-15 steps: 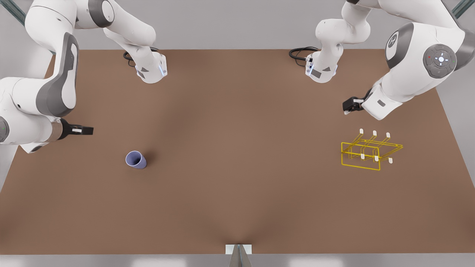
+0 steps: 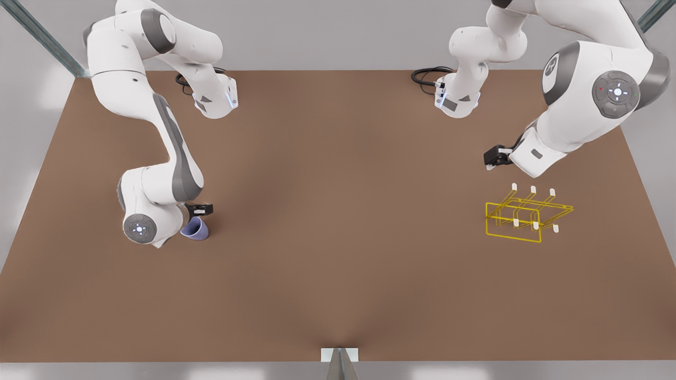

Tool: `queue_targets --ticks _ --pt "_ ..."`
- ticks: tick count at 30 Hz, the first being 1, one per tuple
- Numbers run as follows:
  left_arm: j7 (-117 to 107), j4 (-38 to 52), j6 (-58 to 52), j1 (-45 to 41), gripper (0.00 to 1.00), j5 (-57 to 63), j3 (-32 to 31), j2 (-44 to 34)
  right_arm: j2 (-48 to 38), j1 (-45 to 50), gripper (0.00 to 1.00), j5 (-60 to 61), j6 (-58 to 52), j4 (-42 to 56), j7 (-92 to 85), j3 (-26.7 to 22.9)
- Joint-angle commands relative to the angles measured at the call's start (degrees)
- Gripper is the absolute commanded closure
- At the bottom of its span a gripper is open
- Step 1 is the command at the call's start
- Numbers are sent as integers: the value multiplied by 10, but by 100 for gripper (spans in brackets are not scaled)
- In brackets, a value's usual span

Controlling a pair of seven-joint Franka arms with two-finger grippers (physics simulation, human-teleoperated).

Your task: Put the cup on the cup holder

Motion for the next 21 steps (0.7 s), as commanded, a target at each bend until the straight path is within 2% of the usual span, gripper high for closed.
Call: queue_targets --ticks 1,3,5,15,18,19,20,21 --pt "-2 0 -4 0 0 2 0 -1 -1 -2 0 0 246 -46 58 2" --pt "-3 0 -5 -1 0 2 0 -1 0 -16 0 0 333 -92 19 1" --pt "-2 0 -5 -1 0 2 0 -1 1 -20 0 0 371 -115 7 2" --pt "-3 0 -6 -7 0 2 0 -1 -1 -31 0 -3 375 -158 -2 1" --pt "-4 0 -10 -7 0 2 0 -1 -1 -36 0 -7 410 -186 -2 0" --pt "-4 0 -12 -7 0 2 0 -1 -1 -36 12 -7 409 -186 -2 0" --pt "-4 0 -13 -7 0 2 0 -1 0 -36 31 -7 404 -185 -3 0" --pt "-4 0 -13 -7 0 2 0 0 0 -35 45 -7 389 -182 -2 0"
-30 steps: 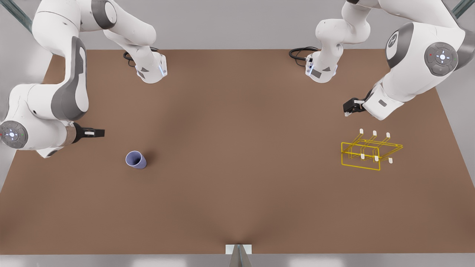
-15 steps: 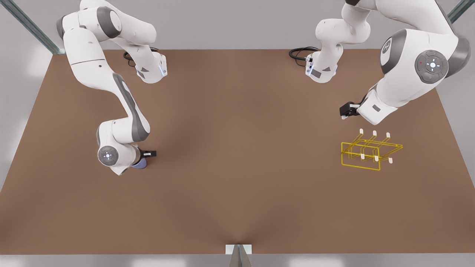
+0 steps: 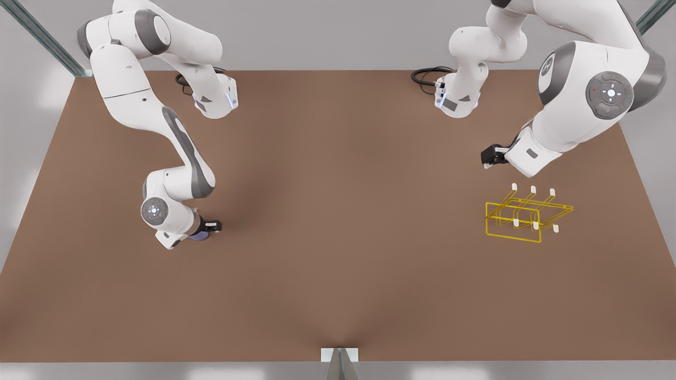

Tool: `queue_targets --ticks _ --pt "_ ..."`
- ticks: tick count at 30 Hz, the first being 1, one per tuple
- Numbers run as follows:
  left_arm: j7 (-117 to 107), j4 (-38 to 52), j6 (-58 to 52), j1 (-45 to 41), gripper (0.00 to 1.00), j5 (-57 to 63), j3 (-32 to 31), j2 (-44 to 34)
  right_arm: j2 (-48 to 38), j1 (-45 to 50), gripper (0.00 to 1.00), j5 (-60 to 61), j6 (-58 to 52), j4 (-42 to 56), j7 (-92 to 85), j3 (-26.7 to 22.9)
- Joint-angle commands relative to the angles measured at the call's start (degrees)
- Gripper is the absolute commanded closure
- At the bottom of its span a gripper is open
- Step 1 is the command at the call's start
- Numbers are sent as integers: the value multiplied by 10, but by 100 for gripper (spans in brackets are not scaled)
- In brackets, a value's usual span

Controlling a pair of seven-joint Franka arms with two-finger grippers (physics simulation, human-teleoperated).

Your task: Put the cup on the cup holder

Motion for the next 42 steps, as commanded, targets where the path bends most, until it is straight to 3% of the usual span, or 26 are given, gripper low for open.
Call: queue_targets --ticks 1,3,14,18,21,25,34,42 --pt "-2 0 -4 0 0 0 0 1 0 0 53 -3 10 2 -3 0" --pt "-2 0 -4 0 0 0 0 1 0 -1 79 -3 -4 3 -16 0" --pt "-2 0 -6 0 0 0 0 1 -3 -14 79 7 -137 62 -57 2" --pt "-1 0 -10 0 0 0 0 1 -1 -2 79 154 -320 147 -83 5" --pt "-1 0 -11 0 0 0 0 2 0 20 79 250 -370 167 -87 6" --pt "-1 0 -11 0 0 0 0 2 15 50 79 376 -373 168 -92 18" --pt "-1 -1 -18 0 0 1 0 2 163 142 79 598 -365 289 -120 18" --pt "0 -1 -18 -1 0 1 0 5 222 239 79 704 -236 351 -120 16"
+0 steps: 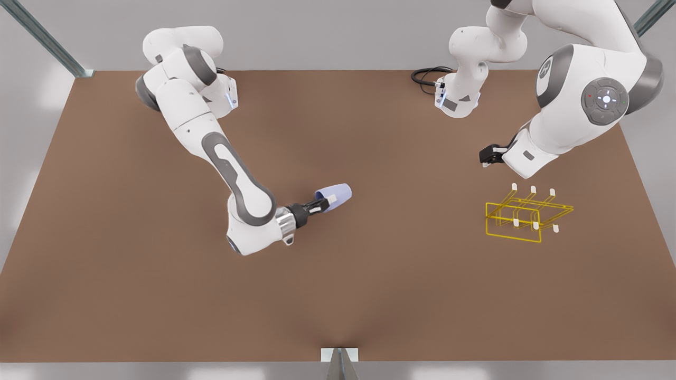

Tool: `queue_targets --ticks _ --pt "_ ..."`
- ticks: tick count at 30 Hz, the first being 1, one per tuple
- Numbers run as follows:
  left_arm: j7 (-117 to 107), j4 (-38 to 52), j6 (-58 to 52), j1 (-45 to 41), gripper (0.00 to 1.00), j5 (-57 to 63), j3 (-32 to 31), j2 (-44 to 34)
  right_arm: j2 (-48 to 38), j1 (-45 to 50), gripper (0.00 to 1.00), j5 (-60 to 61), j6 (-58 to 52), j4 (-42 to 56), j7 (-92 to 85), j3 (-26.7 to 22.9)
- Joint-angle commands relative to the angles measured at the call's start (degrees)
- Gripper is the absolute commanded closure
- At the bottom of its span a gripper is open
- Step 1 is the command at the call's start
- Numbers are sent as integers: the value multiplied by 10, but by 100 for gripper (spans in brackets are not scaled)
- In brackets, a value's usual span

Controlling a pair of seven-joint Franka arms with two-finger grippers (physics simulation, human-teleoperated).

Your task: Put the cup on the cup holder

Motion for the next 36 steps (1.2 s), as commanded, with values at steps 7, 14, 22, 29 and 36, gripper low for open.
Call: queue_targets --ticks 7,14,22,29,36 --pt "0 0 0 0 0 1 0 6 94 75 79 105 109 108 -41 -2" --pt "0 0 2 0 0 1 0 13 155 136 79 127 147 182 -48 -2" --pt "0 0 2 1 0 1 0 14 200 160 79 157 164 196 -123 -4" --pt "0 0 2 1 0 0 0 18 209 168 79 156 164 199 -231 -4" --pt "0 0 2 1 0 1 0 18 215 177 59 156 164 199 -259 -22"
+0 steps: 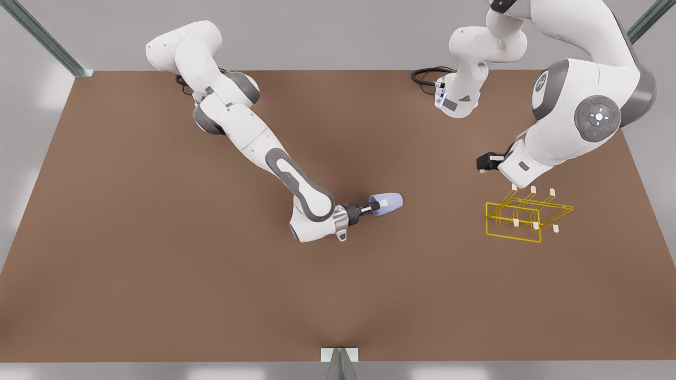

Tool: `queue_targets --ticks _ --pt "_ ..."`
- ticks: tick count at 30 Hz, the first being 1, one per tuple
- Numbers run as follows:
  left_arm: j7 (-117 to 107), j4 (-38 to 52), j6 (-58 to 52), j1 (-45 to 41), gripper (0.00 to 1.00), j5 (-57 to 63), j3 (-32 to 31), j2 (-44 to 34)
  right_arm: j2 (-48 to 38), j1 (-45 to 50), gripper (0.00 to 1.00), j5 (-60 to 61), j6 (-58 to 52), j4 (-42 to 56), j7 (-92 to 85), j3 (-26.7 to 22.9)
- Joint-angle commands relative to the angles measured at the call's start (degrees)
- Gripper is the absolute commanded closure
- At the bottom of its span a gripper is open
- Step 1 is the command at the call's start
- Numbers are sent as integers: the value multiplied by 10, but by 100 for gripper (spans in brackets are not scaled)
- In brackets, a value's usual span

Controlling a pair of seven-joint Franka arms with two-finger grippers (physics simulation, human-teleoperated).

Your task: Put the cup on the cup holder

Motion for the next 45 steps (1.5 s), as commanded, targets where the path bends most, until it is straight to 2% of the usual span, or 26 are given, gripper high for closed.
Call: queue_targets --ticks 1,2,3,5,7,8,10,11,12,13,16,17,18,19,21,22,23,24,25,28,30,31,32,33,38,45 --pt "0 0 -2 0 0 0 0 -1 -1 2 31 -1 1 0 -105 -7" --pt "0 0 -1 0 0 0 0 -1 -1 2 11 -1 1 0 -104 -7" --pt "-1 0 0 0 0 0 0 -1 -1 2 1 -2 1 0 -104 -7" --pt "-1 0 3 -2 0 0 -7 -1 -2 1 0 -3 -2 -1 -106 -21" --pt "-1 1 20 -2 0 0 -46 4 -6 -18 0 -21 -38 -7 -106 -40" --pt "0 2 26 -1 0 -3 -77 12 -9 -34 0 -32 -54 -9 -106 -40" --pt "43 15 75 0 0 -8 -204 98 -18 -62 0 -76 -84 -19 -101 -40" --pt "163 15 95 -1 0 -8 -210 130 -25 -78 0 -104 -102 -19 -83 -40" --pt "321 14 119 -25 0 4 -212 158 -37 -104 0 -162 -132 -16 -76 -40" --pt "359 14 147 -58 0 56 -212 176 -60 -130 0 -224 -173 -17 -61 -41" --pt "405 13 178 -91 0 63 -213 230 -246 -228 0 -569 -367 -16 110 -42" --pt "405 13 183 -109 0 102 -213 247 -324 -240 0 -720 -435 -17 114 -40" --pt "413 -6 210 -112 0 162 -214 247 -363 -273 0 -830 -467 -19 107 -39" --pt "458 -28 226 -112 1 192 -214 247 -400 -315 0 -843 -486 -59 109 -39" --pt "483 -56 247 -112 1 219 -219 247 -505 -367 0 -834 -403 -211 120 -36" --pt "516 -65 248 -109 1 227 -220 245 -522 -383 0 -809 -395 -237 121 -35" --pt "539 -83 259 -102 1 231 -220 242 -562 -334 0 -803 -376 -284 141 -83" --pt "539 -114 295 -86 0 232 -221 233 -632 -233 0 -786 -303 -390 144 -191" --pt "539 -131 325 -82 0 231 -223 225 -642 -219 0 -785 -274 -407 144 -208" --pt "530 -165 365 -47 0 229 -241 221 -632 -224 0 -784 -277 -374 183 -209" --pt "491 -176 407 -47 0 222 -244 222 -620 -207 0 -814 -361 -356 272 -208" --pt "473 -182 425 -47 0 221 -245 221 -618 -200 0 -860 -388 -298 272 -208" --pt "458 -186 425 -47 0 217 -245 216 -617 -218 0 -856 -399 -273 267 -211" --pt "413 -191 426 -47 0 217 -245 214 -617 -256 0 -806 -398 -269 266 -212" --pt "374 -238 465 -41 0 217 -242 216 -612 -267 0 -820 -398 -252 269 -212" --pt "348 -260 461 -40 0 218 -237 226 -609 -287 0 -823 -401 -227 268 -212"
